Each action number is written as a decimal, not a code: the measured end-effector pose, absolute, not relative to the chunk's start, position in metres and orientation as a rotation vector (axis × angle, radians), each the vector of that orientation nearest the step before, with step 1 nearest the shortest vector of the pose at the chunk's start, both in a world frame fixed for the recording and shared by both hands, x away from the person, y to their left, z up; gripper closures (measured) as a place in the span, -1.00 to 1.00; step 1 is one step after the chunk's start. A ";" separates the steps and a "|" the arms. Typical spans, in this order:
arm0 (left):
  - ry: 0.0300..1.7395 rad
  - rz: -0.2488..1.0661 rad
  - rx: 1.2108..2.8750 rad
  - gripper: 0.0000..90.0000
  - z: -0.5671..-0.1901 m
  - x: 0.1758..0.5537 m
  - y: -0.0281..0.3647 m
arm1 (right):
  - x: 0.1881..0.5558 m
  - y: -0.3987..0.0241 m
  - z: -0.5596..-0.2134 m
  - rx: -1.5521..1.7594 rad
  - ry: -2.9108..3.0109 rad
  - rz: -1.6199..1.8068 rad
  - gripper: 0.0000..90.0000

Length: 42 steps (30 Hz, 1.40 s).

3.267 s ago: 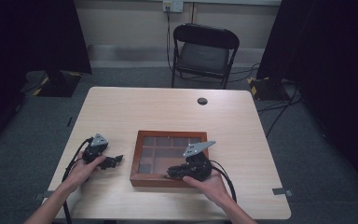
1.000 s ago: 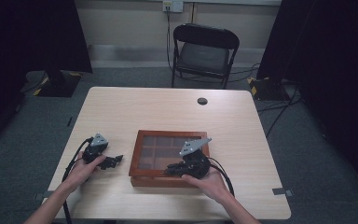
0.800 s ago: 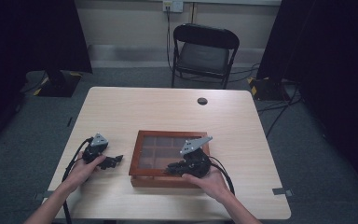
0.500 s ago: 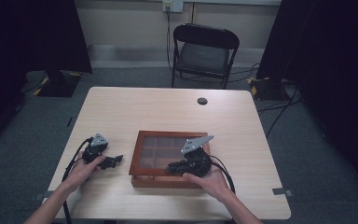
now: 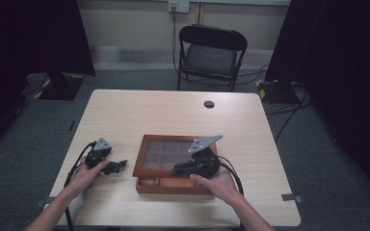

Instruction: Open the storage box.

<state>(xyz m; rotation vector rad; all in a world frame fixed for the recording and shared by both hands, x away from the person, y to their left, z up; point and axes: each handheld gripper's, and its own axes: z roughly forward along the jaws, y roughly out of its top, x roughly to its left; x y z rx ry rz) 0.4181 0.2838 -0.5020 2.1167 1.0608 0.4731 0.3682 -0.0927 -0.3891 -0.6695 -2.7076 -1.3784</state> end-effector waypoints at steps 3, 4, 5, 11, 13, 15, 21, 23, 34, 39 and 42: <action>1.060 0.474 2.117 -0.77 -0.502 0.418 0.284 | 0.369 -0.093 -0.386 -0.668 -2.707 -1.389 0.82; 1.061 0.473 2.116 -0.77 -0.502 0.418 0.284 | 0.371 -0.094 -0.383 -0.671 -2.695 -1.402 0.82; 1.061 0.473 2.116 -0.77 -0.502 0.418 0.284 | 0.371 -0.094 -0.382 -0.669 -2.697 -1.403 0.82; 1.060 0.475 2.117 -0.77 -0.502 0.418 0.284 | 0.373 -0.094 -0.377 -0.674 -2.701 -1.407 0.82; 1.060 0.473 2.116 -0.77 -0.502 0.418 0.284 | 0.374 -0.094 -0.374 -0.677 -2.698 -1.412 0.82; 1.061 0.473 2.117 -0.77 -0.502 0.418 0.284 | 0.375 -0.094 -0.373 -0.677 -2.695 -1.413 0.82; 1.061 0.473 2.117 -0.77 -0.502 0.418 0.284 | 0.377 -0.094 -0.367 -0.683 -2.697 -1.425 0.82; 1.060 0.473 2.117 -0.77 -0.502 0.418 0.284 | 0.378 -0.094 -0.365 -0.684 -2.696 -1.431 0.82; 1.061 0.473 2.116 -0.77 -0.502 0.418 0.284 | 0.383 -0.094 -0.355 -0.698 -2.700 -1.438 0.82; 1.061 0.475 2.117 -0.77 -0.502 0.418 0.284 | 0.385 -0.093 -0.353 -0.695 -2.694 -1.448 0.83; 1.065 0.470 2.111 -0.77 -0.502 0.418 0.283 | 0.387 -0.093 -0.351 -0.698 -2.692 -1.454 0.83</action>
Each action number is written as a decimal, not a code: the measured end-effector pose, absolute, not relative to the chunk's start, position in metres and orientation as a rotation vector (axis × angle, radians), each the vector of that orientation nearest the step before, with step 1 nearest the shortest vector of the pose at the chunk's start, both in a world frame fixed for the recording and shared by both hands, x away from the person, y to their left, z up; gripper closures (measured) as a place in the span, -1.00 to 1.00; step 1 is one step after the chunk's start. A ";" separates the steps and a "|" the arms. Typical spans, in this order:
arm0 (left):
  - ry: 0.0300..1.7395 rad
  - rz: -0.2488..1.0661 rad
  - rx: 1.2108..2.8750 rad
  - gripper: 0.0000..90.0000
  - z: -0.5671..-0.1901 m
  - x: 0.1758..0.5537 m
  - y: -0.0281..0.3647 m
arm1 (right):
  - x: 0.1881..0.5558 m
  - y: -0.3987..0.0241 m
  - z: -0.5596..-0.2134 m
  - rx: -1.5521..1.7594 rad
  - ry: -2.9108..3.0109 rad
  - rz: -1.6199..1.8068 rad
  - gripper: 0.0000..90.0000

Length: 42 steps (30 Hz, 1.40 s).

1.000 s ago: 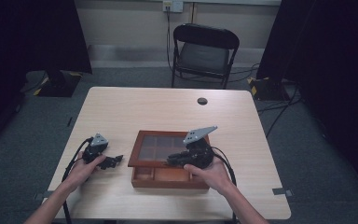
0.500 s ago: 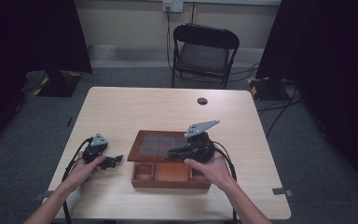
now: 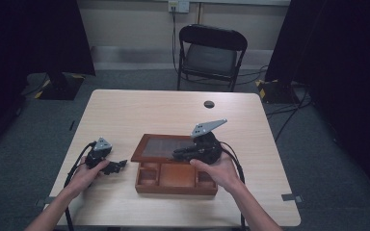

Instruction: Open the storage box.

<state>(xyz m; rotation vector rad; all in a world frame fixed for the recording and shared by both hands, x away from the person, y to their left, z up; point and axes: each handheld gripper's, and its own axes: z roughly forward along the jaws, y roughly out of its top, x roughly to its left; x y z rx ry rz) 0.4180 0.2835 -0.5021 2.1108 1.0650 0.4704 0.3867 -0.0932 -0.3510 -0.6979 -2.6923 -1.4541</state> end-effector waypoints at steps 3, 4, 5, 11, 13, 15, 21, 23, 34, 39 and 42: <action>1.065 0.470 2.110 -0.77 -0.502 0.418 0.283 | 0.388 -0.094 -0.349 -0.700 -2.689 -1.458 0.83; 1.064 0.473 2.112 -0.77 -0.502 0.418 0.284 | 0.388 -0.093 -0.349 -0.703 -2.691 -1.460 0.83; 1.063 0.473 2.112 -0.77 -0.502 0.418 0.284 | 0.388 -0.093 -0.348 -0.701 -2.692 -1.460 0.83; 1.067 0.466 2.106 -0.77 -0.502 0.418 0.283 | 0.391 -0.093 -0.344 -0.705 -2.698 -1.465 0.83; 1.064 0.467 2.112 -0.77 -0.502 0.418 0.284 | 0.392 -0.093 -0.343 -0.704 -2.692 -1.470 0.83; 1.065 0.467 2.112 -0.77 -0.502 0.418 0.284 | 0.392 -0.094 -0.343 -0.706 -2.691 -1.474 0.83; 1.058 0.475 2.121 -0.77 -0.502 0.418 0.284 | 0.395 -0.094 -0.339 -0.708 -2.691 -1.477 0.83; 1.058 0.474 2.120 -0.77 -0.502 0.418 0.284 | 0.396 -0.094 -0.339 -0.709 -2.692 -1.481 0.83; 1.058 0.474 2.121 -0.77 -0.502 0.418 0.284 | 0.398 -0.094 -0.336 -0.707 -2.692 -1.487 0.83; 1.057 0.475 2.121 -0.77 -0.502 0.418 0.284 | 0.398 -0.094 -0.335 -0.705 -2.693 -1.487 0.83; 1.059 0.475 2.121 -0.77 -0.502 0.418 0.284 | 0.399 -0.094 -0.334 -0.708 -2.698 -1.493 0.83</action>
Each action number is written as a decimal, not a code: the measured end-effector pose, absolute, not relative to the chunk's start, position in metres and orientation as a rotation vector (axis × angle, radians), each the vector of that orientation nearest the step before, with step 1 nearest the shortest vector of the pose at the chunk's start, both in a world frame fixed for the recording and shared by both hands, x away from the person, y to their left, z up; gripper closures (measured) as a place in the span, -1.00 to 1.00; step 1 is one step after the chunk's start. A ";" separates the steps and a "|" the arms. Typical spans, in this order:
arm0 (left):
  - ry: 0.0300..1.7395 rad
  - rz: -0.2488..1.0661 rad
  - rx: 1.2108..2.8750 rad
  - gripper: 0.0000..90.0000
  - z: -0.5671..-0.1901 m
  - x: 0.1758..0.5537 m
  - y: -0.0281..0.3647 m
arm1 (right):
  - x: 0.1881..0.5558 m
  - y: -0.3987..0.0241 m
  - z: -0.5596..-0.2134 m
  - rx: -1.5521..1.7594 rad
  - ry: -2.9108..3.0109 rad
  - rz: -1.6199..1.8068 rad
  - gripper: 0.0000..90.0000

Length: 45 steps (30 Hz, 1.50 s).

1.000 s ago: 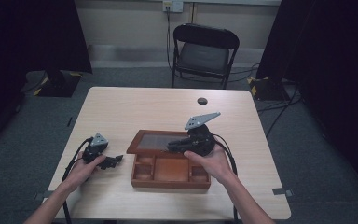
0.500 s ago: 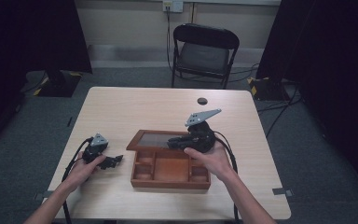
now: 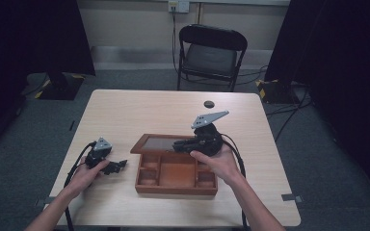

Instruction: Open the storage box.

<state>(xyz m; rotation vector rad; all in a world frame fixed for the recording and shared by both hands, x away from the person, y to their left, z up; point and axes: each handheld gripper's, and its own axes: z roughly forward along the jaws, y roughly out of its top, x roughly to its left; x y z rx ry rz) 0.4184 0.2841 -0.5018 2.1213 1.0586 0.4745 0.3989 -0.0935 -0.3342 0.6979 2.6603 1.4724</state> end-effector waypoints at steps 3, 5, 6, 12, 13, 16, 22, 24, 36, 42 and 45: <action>1.059 0.474 2.121 -0.77 -0.502 0.418 0.284 | 0.400 -0.094 -0.333 0.705 2.655 1.478 0.83; 1.058 0.471 2.120 -0.77 -0.502 0.418 0.284 | 0.402 -0.094 -0.331 0.705 2.650 1.482 0.84; 1.059 0.471 2.120 -0.77 -0.502 0.418 0.284 | 0.403 -0.094 -0.330 0.708 2.645 1.482 0.84; 1.058 0.474 2.122 -0.77 -0.502 0.418 0.284 | 0.404 -0.094 -0.329 0.717 2.638 1.491 0.83; 1.058 0.471 2.121 -0.77 -0.502 0.418 0.284 | 0.405 -0.094 -0.329 0.718 2.638 1.494 0.83; 1.058 0.471 2.120 -0.77 -0.502 0.418 0.284 | 0.406 -0.095 -0.328 0.723 2.636 1.497 0.83; 1.058 0.471 2.120 -0.77 -0.502 0.418 0.284 | 0.409 -0.095 -0.324 0.725 2.632 1.497 0.84; 1.057 0.472 2.121 -0.77 -0.502 0.419 0.284 | 0.411 -0.095 -0.323 0.723 2.630 1.502 0.84; 1.060 0.474 2.121 -0.78 -0.502 0.418 0.284 | 0.414 -0.096 -0.323 0.738 2.622 1.528 0.83; 1.060 0.474 2.121 -0.78 -0.502 0.418 0.284 | 0.417 -0.096 -0.321 0.743 2.616 1.534 0.83; 1.060 0.474 2.121 -0.78 -0.502 0.418 0.284 | 0.418 -0.097 -0.321 0.745 2.616 1.544 0.83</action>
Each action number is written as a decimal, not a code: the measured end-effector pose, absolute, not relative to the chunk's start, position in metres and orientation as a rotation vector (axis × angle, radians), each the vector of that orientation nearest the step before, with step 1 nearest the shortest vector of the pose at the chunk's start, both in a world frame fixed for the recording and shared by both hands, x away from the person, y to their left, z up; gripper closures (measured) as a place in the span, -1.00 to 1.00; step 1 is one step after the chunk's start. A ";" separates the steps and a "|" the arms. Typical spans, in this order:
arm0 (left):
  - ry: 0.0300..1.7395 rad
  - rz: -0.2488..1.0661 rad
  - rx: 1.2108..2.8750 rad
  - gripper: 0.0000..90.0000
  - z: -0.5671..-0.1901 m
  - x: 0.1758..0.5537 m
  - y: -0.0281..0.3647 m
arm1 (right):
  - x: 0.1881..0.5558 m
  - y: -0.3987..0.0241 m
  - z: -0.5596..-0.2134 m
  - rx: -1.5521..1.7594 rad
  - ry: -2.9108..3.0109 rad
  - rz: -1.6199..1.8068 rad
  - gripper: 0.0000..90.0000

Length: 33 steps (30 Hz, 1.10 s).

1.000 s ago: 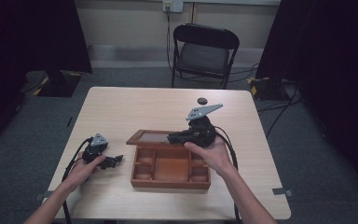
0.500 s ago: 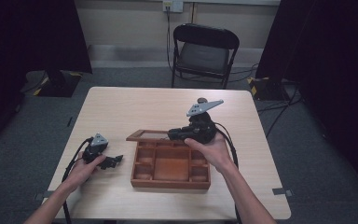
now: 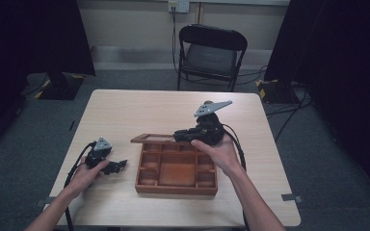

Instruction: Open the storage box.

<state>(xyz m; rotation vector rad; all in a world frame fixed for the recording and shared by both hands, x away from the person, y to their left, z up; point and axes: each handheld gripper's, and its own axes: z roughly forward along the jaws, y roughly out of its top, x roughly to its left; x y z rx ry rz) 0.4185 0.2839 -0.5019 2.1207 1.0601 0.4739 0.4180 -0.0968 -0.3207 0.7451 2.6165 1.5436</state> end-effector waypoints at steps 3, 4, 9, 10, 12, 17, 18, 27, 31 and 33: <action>1.060 0.474 2.121 -0.78 -0.502 0.418 0.284 | 0.419 -0.097 -0.320 0.754 2.613 1.548 0.82; 1.060 0.474 2.121 -0.78 -0.502 0.418 0.284 | 0.419 -0.097 -0.320 0.753 2.612 1.546 0.82; 1.060 0.474 2.120 -0.78 -0.502 0.418 0.284 | 0.421 -0.097 -0.318 0.751 2.600 1.543 0.79; 1.060 0.474 2.121 -0.78 -0.502 0.419 0.284 | 0.421 -0.097 -0.318 0.751 2.595 1.545 0.79; 1.060 0.473 2.121 -0.78 -0.502 0.419 0.284 | 0.422 -0.097 -0.317 0.748 2.592 1.544 0.78; 1.060 0.474 2.121 -0.78 -0.502 0.419 0.284 | 0.423 -0.094 -0.317 0.749 2.594 1.545 0.77; 1.060 0.474 2.121 -0.78 -0.502 0.419 0.284 | 0.424 -0.094 -0.317 0.750 2.596 1.544 0.77; 1.060 0.474 2.121 -0.78 -0.502 0.419 0.284 | 0.426 -0.094 -0.315 0.754 2.601 1.541 0.76; 1.059 0.474 2.122 -0.78 -0.502 0.419 0.284 | 0.428 -0.094 -0.314 0.758 2.603 1.541 0.76; 1.060 0.474 2.121 -0.78 -0.502 0.419 0.284 | 0.428 -0.094 -0.314 0.760 2.602 1.548 0.77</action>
